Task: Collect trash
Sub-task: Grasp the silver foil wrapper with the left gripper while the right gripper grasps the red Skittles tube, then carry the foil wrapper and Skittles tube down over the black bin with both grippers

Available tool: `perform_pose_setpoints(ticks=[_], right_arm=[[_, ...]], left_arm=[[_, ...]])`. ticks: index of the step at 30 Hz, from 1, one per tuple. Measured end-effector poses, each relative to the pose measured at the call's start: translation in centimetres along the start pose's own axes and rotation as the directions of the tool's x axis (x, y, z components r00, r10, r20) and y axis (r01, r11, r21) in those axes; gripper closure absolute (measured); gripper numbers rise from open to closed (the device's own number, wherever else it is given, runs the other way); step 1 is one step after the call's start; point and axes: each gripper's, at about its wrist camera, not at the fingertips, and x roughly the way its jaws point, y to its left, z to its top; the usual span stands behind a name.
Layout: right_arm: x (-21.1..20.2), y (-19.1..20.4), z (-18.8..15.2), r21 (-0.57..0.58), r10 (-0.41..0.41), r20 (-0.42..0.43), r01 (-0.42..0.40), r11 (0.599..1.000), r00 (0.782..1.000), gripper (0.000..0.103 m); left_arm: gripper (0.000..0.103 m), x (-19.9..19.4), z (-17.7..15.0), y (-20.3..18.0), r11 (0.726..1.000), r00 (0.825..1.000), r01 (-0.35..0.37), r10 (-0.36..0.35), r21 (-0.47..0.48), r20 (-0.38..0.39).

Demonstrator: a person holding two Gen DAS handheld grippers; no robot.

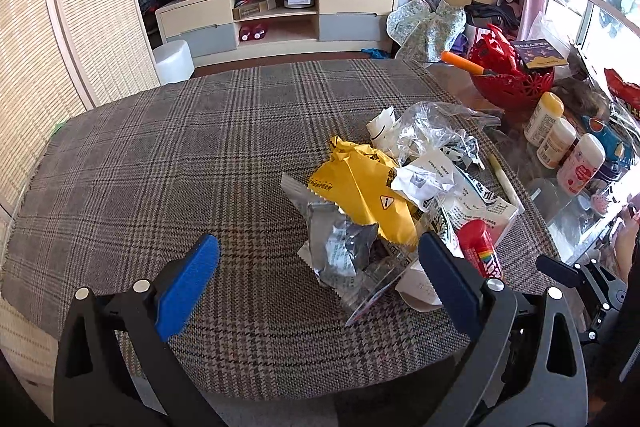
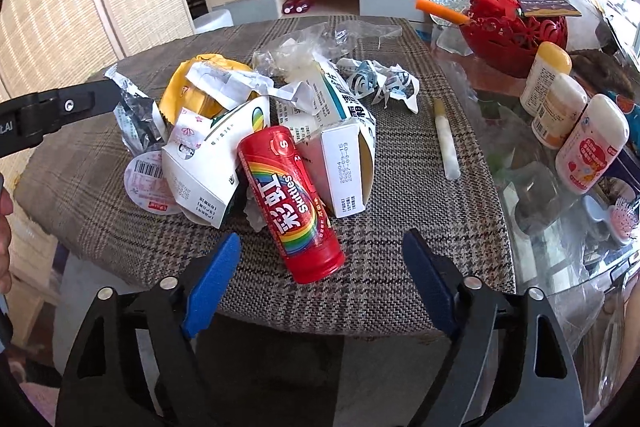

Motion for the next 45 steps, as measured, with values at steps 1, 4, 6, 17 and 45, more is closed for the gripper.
perform_pose_setpoints(ticks=[1, 4, 6, 17, 45], right_arm=[[0.2, 0.0, 0.0, -0.005, 0.002, -0.003, -0.002, 1.000, 1.000, 0.025], [0.7, 0.5, 0.0, -0.035, 0.004, -0.013, -0.004, 0.999, 1.000, 0.026], [1.0, 0.8, 0.0, -0.057, 0.003, -0.014, -0.003, 0.998, 1.000, 0.028], [3.1, 0.0, 0.3, -0.036, 0.046, -0.051, -0.048, 0.998, 0.998, 0.061], [-9.1, 0.5, -3.1, 0.015, 0.130, 0.158, -0.134, 0.991, 0.979, 0.062]], left_arm=[[0.010, 0.3, 0.2, 0.1, 1.000, 1.000, -0.005, 0.005, -0.005, -0.005], [0.015, 1.8, 0.7, 0.5, 0.999, 0.999, 0.027, -0.028, -0.036, -0.034], [0.023, 2.8, 0.7, 0.8, 0.998, 0.997, 0.044, -0.047, -0.050, -0.058], [0.075, 4.3, 1.0, 0.9, 0.992, 0.990, 0.112, -0.116, -0.057, -0.079], [0.085, -11.3, -2.4, -0.7, 0.999, 0.993, 0.032, -0.031, -0.007, 0.117]])
